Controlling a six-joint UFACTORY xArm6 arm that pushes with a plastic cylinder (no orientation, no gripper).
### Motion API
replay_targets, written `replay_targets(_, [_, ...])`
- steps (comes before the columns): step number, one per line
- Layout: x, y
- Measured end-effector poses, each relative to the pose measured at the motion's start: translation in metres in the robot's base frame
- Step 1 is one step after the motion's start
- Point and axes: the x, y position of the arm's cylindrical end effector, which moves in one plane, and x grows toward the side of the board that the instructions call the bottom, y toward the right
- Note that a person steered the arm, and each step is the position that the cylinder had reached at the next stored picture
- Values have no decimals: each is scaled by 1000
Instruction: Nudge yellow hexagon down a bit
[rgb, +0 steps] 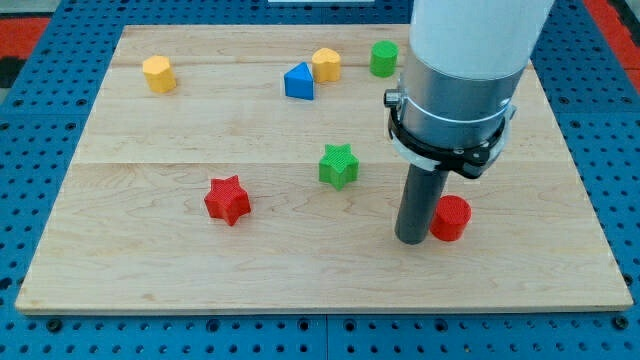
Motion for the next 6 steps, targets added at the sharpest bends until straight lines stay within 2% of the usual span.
replay_targets(2, [-4, -30])
replay_targets(4, [-50, -85])
replay_targets(5, [-50, -133])
replay_targets(6, [-90, -144])
